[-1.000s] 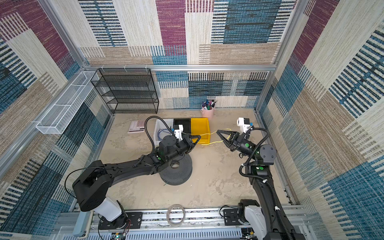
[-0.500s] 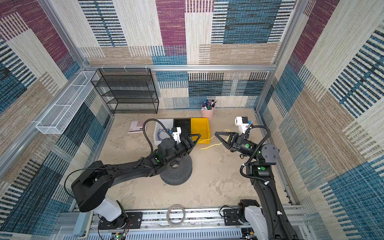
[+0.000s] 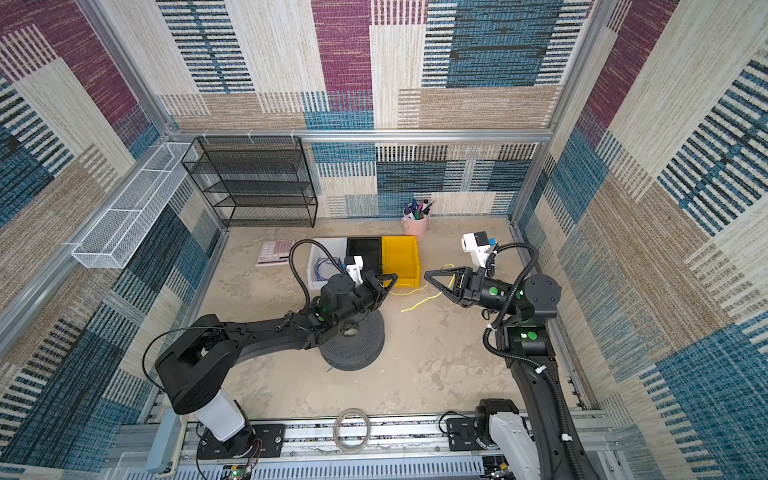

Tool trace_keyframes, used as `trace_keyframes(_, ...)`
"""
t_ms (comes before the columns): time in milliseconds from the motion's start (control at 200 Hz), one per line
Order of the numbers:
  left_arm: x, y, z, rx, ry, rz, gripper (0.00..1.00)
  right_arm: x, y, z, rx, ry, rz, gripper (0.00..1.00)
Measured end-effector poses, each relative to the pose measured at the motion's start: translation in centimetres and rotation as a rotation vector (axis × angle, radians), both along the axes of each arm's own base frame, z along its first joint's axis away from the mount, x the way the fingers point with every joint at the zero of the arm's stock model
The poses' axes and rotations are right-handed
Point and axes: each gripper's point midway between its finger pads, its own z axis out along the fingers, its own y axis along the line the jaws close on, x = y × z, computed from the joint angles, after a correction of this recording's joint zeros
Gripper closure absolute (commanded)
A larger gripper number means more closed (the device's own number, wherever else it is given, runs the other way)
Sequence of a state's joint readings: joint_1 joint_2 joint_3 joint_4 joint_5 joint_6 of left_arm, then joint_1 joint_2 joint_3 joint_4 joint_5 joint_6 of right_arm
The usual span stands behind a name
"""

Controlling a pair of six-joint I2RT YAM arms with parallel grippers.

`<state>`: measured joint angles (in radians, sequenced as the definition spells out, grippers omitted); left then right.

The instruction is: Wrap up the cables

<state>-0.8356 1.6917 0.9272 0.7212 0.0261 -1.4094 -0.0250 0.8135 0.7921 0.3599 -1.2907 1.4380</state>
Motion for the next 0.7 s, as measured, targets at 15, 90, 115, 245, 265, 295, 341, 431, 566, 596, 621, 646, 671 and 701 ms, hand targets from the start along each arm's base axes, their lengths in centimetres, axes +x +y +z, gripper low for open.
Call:
trace_keyframes(15,0.0,0.0,0.0,-0.001,0.001,0.001,1.00,-0.1,0.1,0.0,-0.005,-0.001,0.006,1.00)
trace_keyframes(90,0.1,0.3,0.1,-0.005,0.002,0.007,1.00,-0.4,0.2,0.1,-0.027,-0.014,0.025,1.00)
trace_keyframes(115,0.1,0.4,0.2,-0.005,0.002,0.008,1.00,-0.5,0.3,0.1,-0.035,-0.016,0.032,1.00)
trace_keyframes(245,-0.3,1.2,1.1,-0.011,0.001,0.021,1.00,0.3,0.0,1.2,-0.061,-0.034,0.018,0.92)
trace_keyframes(265,-0.4,1.4,1.2,-0.009,0.003,0.026,1.00,0.5,-0.1,1.4,-0.059,-0.034,0.013,0.84)
trace_keyframes(295,-0.5,1.7,1.3,-0.004,0.010,0.032,1.00,0.8,-0.2,1.6,-0.053,-0.030,0.008,0.72)
trace_keyframes(341,-0.7,2.1,1.2,0.009,0.020,0.039,1.00,1.4,-0.3,2.0,-0.041,-0.025,-0.007,0.72)
trace_keyframes(431,-0.7,3.0,0.0,0.060,0.062,0.061,1.00,2.9,-0.7,3.7,-0.011,-0.056,-0.061,0.65)
trace_keyframes(566,-0.9,3.6,-1.9,0.136,0.127,0.071,1.00,4.5,-1.3,5.0,0.060,-0.046,-0.136,0.37)
trace_keyframes(596,-1.0,3.7,-2.3,0.151,0.140,0.071,1.00,4.7,-1.5,5.1,0.076,-0.045,-0.151,0.36)
trace_keyframes(621,-1.1,3.8,-2.6,0.161,0.148,0.071,1.00,4.9,-1.6,5.4,0.089,-0.043,-0.162,0.36)
trace_keyframes(646,-1.1,3.8,-2.9,0.168,0.155,0.070,1.00,5.0,-1.7,5.6,0.101,-0.040,-0.171,0.36)
trace_keyframes(671,-1.2,3.8,-3.1,0.173,0.160,0.067,1.00,5.1,-1.8,5.8,0.110,-0.042,-0.180,0.35)
trace_keyframes(701,-1.2,3.8,-3.4,0.184,0.170,0.065,1.00,5.3,-2.0,6.1,0.121,-0.050,-0.196,0.35)
